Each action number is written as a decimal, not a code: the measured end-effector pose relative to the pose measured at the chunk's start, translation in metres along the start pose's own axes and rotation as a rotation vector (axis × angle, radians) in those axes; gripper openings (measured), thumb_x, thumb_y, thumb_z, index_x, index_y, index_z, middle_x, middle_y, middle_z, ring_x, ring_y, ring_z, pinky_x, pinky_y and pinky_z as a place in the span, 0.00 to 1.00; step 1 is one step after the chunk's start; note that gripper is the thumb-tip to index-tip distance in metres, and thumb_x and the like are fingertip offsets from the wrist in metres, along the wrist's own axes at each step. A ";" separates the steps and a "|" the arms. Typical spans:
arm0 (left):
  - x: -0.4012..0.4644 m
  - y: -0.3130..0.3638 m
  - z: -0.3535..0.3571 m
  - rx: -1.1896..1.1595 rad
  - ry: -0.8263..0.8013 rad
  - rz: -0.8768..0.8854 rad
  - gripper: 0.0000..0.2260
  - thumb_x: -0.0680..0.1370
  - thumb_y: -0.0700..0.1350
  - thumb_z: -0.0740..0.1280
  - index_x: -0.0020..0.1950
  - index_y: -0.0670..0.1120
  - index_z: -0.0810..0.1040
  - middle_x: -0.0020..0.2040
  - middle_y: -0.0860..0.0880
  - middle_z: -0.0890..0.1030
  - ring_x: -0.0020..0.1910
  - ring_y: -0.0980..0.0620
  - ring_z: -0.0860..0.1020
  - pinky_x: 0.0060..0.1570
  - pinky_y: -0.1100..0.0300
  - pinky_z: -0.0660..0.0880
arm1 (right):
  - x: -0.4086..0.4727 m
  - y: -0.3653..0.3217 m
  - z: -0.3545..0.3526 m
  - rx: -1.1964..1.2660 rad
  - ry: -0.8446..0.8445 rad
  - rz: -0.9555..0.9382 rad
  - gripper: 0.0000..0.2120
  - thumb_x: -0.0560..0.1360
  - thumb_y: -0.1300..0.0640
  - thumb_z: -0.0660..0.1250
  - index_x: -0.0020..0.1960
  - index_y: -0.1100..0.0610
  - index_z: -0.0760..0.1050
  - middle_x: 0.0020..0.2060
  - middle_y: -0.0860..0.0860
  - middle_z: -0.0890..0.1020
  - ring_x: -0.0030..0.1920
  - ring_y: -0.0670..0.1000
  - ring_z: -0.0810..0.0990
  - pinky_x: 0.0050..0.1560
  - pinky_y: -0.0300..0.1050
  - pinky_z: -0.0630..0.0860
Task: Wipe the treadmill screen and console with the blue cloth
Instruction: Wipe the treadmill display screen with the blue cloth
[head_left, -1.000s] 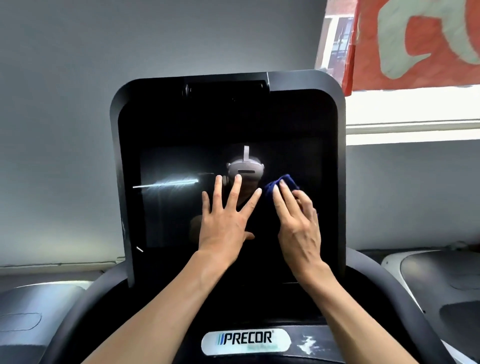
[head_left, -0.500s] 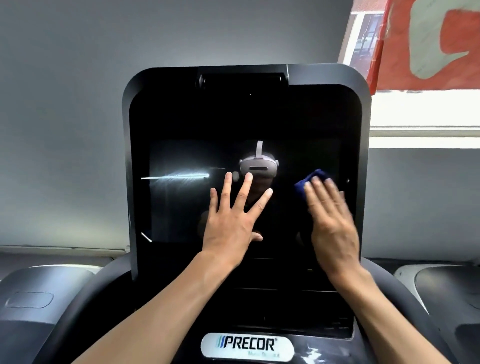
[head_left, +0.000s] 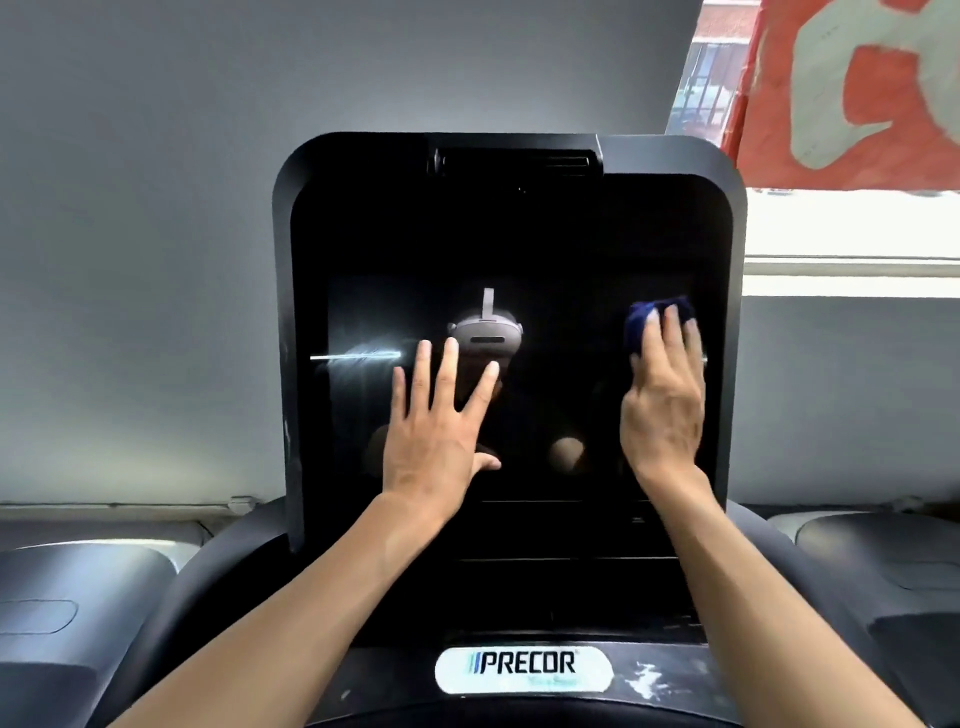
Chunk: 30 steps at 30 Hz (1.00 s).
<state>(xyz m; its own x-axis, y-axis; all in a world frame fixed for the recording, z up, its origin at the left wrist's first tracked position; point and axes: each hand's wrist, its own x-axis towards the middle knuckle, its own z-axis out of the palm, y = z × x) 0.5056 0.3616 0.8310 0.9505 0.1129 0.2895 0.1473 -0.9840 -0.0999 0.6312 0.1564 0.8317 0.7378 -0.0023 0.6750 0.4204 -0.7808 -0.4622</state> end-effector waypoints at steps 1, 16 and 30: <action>-0.001 -0.003 -0.001 0.002 -0.021 -0.005 0.50 0.73 0.68 0.67 0.82 0.56 0.37 0.82 0.39 0.36 0.80 0.35 0.35 0.78 0.34 0.50 | 0.011 -0.012 0.007 0.031 0.030 0.083 0.24 0.83 0.64 0.60 0.78 0.60 0.64 0.78 0.55 0.65 0.80 0.57 0.56 0.79 0.53 0.56; -0.002 -0.012 0.008 0.054 -0.041 0.064 0.50 0.75 0.71 0.61 0.81 0.53 0.32 0.79 0.36 0.29 0.77 0.31 0.30 0.77 0.32 0.49 | -0.012 -0.061 0.030 0.038 -0.022 -0.129 0.26 0.81 0.70 0.60 0.78 0.62 0.63 0.78 0.57 0.63 0.81 0.57 0.53 0.79 0.58 0.55; -0.015 -0.029 -0.001 -0.030 0.002 0.146 0.52 0.73 0.61 0.74 0.83 0.49 0.41 0.83 0.40 0.41 0.81 0.39 0.36 0.78 0.35 0.54 | -0.040 -0.078 0.037 0.114 -0.247 -0.532 0.20 0.86 0.61 0.50 0.75 0.63 0.69 0.76 0.60 0.67 0.80 0.61 0.57 0.79 0.62 0.55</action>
<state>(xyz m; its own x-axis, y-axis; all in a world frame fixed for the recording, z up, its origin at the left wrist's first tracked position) 0.4871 0.3885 0.8311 0.9606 -0.0319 0.2761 -0.0007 -0.9937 -0.1124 0.5885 0.2406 0.8196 0.5054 0.5267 0.6835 0.8099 -0.5628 -0.1651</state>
